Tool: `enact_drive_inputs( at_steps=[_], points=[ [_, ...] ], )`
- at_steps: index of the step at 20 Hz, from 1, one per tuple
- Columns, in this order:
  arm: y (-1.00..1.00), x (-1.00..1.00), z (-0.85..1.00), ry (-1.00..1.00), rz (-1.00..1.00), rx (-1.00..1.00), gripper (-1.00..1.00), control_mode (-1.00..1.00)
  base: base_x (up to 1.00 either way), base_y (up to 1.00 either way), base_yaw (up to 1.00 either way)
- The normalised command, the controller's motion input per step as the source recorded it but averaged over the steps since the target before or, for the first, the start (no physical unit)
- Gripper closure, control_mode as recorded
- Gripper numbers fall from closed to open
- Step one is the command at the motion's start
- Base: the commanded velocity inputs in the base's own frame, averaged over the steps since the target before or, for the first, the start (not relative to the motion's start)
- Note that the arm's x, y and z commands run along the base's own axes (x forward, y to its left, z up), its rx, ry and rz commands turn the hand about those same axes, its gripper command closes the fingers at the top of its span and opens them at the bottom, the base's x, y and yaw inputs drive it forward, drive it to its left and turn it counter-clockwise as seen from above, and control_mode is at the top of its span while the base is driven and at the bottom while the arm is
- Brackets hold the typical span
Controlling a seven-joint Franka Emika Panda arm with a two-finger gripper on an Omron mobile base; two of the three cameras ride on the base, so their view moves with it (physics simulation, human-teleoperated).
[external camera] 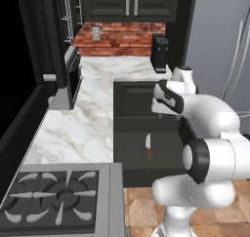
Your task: Pick up the metallic utensils from the counter and place them in the open drawer. Make sure not to pick up any wooden utensils.
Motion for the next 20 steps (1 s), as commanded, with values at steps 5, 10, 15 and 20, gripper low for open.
enact_drive_inputs(
  at_steps=[5,10,15,20],
  points=[
    [0.0,-0.33,0.5,-0.28,0.0,-0.02,-1.0,-1.0,0.0,0.0,0.0],
    [0.0,-0.23,0.52,-0.39,0.0,-0.01,-1.0,-1.0,0.0,0.0,0.0],
    [0.0,-0.28,0.59,-0.14,0.0,0.0,-1.0,-1.0,0.0,0.0,0.0],
    [0.0,-0.12,0.1,-0.03,0.0,0.0,-1.0,1.0,-0.68,-0.26,0.0]
  ],
)
